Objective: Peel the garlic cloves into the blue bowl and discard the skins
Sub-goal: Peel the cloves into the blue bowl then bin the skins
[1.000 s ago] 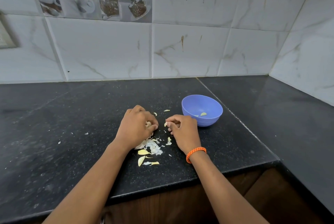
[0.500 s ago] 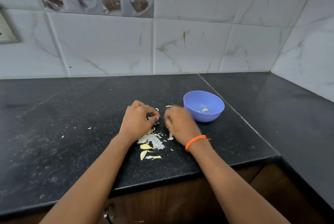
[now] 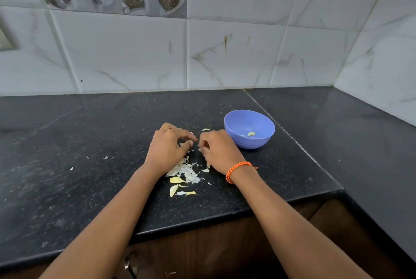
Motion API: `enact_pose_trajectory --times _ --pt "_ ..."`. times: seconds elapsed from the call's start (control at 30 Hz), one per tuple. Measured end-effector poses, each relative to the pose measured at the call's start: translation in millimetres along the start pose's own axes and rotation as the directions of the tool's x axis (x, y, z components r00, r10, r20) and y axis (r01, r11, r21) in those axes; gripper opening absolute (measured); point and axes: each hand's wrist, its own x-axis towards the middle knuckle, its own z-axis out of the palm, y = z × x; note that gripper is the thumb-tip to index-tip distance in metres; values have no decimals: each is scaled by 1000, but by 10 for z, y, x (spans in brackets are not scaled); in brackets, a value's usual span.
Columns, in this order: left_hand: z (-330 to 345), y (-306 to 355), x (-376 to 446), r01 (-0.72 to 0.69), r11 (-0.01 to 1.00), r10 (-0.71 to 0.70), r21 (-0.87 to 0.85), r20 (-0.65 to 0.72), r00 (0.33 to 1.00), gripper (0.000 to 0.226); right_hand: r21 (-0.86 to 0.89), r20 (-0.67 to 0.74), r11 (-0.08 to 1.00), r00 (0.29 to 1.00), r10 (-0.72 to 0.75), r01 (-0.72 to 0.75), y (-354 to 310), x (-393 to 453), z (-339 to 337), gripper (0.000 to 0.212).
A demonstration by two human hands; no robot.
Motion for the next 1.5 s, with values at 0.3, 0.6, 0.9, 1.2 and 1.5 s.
enact_pose_trajectory --times 0.3,0.6,0.9,1.2,1.5 --pt "-6 114 -2 -18 991 15 -133 -20 1000 8 629 -219 776 948 232 -44 77 -124 51 9" --pt "-35 102 12 -3 980 -5 -198 -36 999 10 638 -241 770 956 166 28 98 -132 66 15" --pt "-16 134 -2 14 986 -19 -169 -26 999 4 610 -280 790 950 140 64 102 -113 113 10" --pt "-55 208 -22 29 977 -39 -212 -42 998 5 671 -237 738 965 115 77 87 -124 96 12" --pt "-25 177 -6 -3 993 -3 -121 -51 999 2 652 -204 758 963 175 0 113 -94 115 7"
